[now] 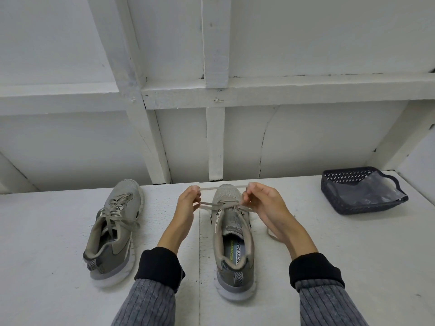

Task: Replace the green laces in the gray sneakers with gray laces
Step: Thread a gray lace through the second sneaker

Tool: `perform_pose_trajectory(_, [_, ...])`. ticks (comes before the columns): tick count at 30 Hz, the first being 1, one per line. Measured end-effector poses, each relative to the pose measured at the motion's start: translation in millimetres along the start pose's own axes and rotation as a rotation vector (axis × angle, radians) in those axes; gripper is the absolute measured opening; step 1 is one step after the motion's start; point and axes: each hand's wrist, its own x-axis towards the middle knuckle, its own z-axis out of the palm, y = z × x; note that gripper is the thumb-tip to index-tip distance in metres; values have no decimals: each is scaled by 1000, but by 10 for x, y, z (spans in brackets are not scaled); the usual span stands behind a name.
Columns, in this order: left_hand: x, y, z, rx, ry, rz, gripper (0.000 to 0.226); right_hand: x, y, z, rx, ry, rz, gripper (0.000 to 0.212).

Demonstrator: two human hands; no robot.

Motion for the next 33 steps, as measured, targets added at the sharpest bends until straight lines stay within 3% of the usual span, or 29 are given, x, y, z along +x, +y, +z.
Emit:
perform_pose_trajectory(3, [87, -61, -69, -114, 218, -200, 33, 4, -78, -62, 224, 127, -14, 25])
perform_pose_trajectory(6, [135, -163, -116, 18, 284, -346, 31, -6, -91, -56, 66, 225, 31, 26])
perform_pose_trajectory(8, [100, -211, -79, 268, 289, -225, 21, -17, -54, -26, -60, 224, 73, 28])
perform_pose_trajectory(10, [11, -176, -8, 419, 274, 100, 13, -16, -21, 9, -98, 189, 112, 29])
perform_pose_trajectory(13, [-101, 4, 136, 501, -19, 425, 23, 1, 16, 45, -102, 148, 142, 33])
perform_pose_trajectory(17, [-141, 125, 284, 574, -381, 461, 26, -24, 6, 58, -126, 128, 143, 34])
perform_pose_trajectory(20, [-159, 133, 329, 498, -451, 405, 20, -37, -15, 15, -144, 156, 136, 35])
perform_pose_trajectory(23, [-179, 141, 292, 474, -329, 391, 24, -58, -12, -62, -304, 157, 124, 26])
perform_pose_trajectory(27, [-120, 137, 162, 658, -131, 425, 25, -70, 32, -102, -575, 89, 4, 5])
perform_pose_trajectory(33, [-26, 145, -75, 639, 123, 348, 31, -34, -1, -81, -595, 109, -37, 22])
